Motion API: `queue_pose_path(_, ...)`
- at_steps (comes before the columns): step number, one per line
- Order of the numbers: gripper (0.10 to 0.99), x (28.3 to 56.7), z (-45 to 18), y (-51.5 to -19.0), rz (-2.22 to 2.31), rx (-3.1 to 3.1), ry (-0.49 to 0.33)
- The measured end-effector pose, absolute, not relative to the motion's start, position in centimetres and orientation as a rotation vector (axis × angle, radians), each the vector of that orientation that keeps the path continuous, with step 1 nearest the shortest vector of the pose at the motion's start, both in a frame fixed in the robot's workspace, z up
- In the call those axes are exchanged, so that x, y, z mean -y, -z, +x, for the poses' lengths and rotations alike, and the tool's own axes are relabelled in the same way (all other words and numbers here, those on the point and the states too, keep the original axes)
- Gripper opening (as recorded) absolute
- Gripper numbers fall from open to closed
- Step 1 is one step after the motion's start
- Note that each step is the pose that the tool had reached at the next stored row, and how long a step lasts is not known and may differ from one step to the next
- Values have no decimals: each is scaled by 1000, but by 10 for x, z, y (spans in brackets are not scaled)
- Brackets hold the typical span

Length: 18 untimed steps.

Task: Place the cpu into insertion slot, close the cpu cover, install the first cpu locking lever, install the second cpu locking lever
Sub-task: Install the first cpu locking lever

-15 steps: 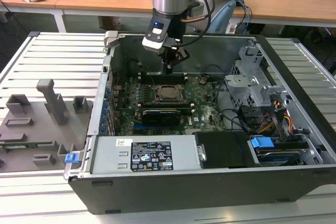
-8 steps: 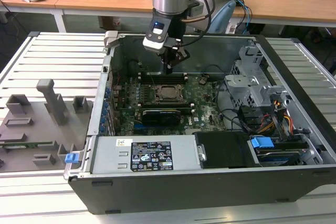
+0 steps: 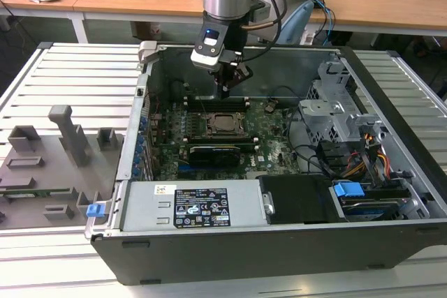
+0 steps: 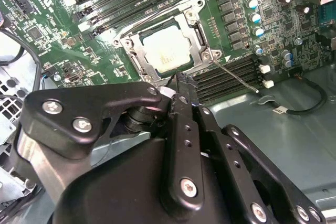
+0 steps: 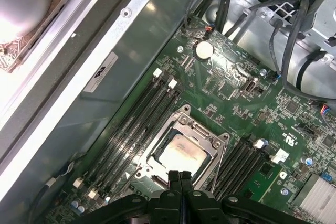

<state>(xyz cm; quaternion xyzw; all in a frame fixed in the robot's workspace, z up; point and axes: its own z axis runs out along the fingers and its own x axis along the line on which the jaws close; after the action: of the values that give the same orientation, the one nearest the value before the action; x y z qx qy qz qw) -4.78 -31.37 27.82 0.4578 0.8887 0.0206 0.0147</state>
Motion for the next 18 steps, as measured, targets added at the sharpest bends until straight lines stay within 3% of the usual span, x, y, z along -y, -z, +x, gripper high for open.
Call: queue_pose_path(18,106,314,-48,-278,1377,-2791,-65)
